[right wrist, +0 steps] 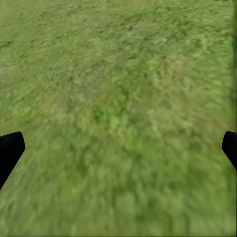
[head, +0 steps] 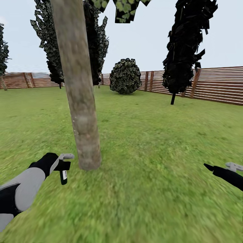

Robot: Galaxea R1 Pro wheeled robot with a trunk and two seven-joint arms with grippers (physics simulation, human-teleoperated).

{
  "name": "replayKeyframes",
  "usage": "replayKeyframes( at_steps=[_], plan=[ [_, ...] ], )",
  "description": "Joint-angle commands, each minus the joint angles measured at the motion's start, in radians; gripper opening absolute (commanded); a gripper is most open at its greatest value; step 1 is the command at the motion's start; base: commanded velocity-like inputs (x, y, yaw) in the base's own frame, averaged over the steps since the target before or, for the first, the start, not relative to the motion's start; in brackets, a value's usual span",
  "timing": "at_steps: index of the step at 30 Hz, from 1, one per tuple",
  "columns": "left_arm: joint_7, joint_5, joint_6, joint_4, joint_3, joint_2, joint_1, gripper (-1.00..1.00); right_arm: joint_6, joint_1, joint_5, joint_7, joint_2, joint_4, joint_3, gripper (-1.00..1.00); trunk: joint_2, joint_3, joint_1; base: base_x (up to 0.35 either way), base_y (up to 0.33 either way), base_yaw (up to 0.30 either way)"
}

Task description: In the garden, pick up the pesticide atomizer on the floor and spray pesticide onto both trees until each tree trunk is fully covered.

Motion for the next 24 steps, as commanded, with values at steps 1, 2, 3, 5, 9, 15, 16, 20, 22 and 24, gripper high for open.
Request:
replayKeyframes(
  at_steps=[1,2,3,5,9,15,16,20,22,24],
  plan=[
    [0.0,0.0,-0.009,0.011,0.0,0.0,0.013,-1.0,0.0,0.0,0.0,0.0,0.0,0.0,0.0,1.0,0.0,0.0,0.0,0.0,-0.275,0.119],
    [0.0,-0.001,-0.026,0.019,0.0,0.001,0.027,-1.0,0.0,0.0,0.0,0.0,0.0,0.0,0.0,1.0,0.0,0.0,0.0,0.0,-0.164,0.202],
    [0.0,-0.003,-0.03,0.021,0.0,0.001,0.031,-1.0,0.0,0.0,0.0,0.0,0.0,0.0,0.0,1.0,0.0,0.0,0.0,0.0,-0.105,0.223],
    [0.001,-0.006,-0.034,0.023,-0.001,0.002,0.035,-1.0,0.0,0.0,0.0,0.0,0.0,0.0,0.0,1.0,0.0,0.0,0.0,0.0,-0.044,0.15],
    [0.099,-0.018,-0.037,0.023,-0.009,0.003,0.037,-1.0,0.0,0.0,0.0,0.0,0.0,0.0,0.0,1.0,0.0,0.0,0.0,0.0,-0.009,0.033],
    [0.303,-0.019,-0.035,0.021,-0.012,-0.011,0.037,-1.0,0.0,0.0,0.0,0.0,-0.001,0.0,0.0,1.0,0.0,0.0,0.0,0.0,-0.001,0.002],
    [0.307,-0.02,-0.035,0.02,-0.013,-0.02,0.036,-1.0,0.0,0.0,0.0,0.0,0.0,0.0,0.0,1.0,0.0,0.0,0.0,0.0,0.0,0.0],
    [0.311,-0.022,-0.034,-0.004,-0.014,-0.055,0.036,-1.0,0.0,0.0,0.0,0.0,0.0,0.0,0.0,1.0,0.0,0.0,0.0,0.0,0.0,0.0],
    [0.297,-0.021,-0.031,-0.046,-0.014,-0.067,0.036,-1.0,0.0,0.0,0.0,-0.001,-0.001,0.0,0.0,1.0,0.0,0.0,0.0,0.0,0.0,0.0],
    [0.209,-0.023,-0.027,-0.083,-0.015,-0.07,0.034,-1.0,0.0,0.0,0.0,-0.001,-0.001,0.0,0.0,1.0,0.0,0.0,0.0,0.0,0.0,0.0]
  ],
)
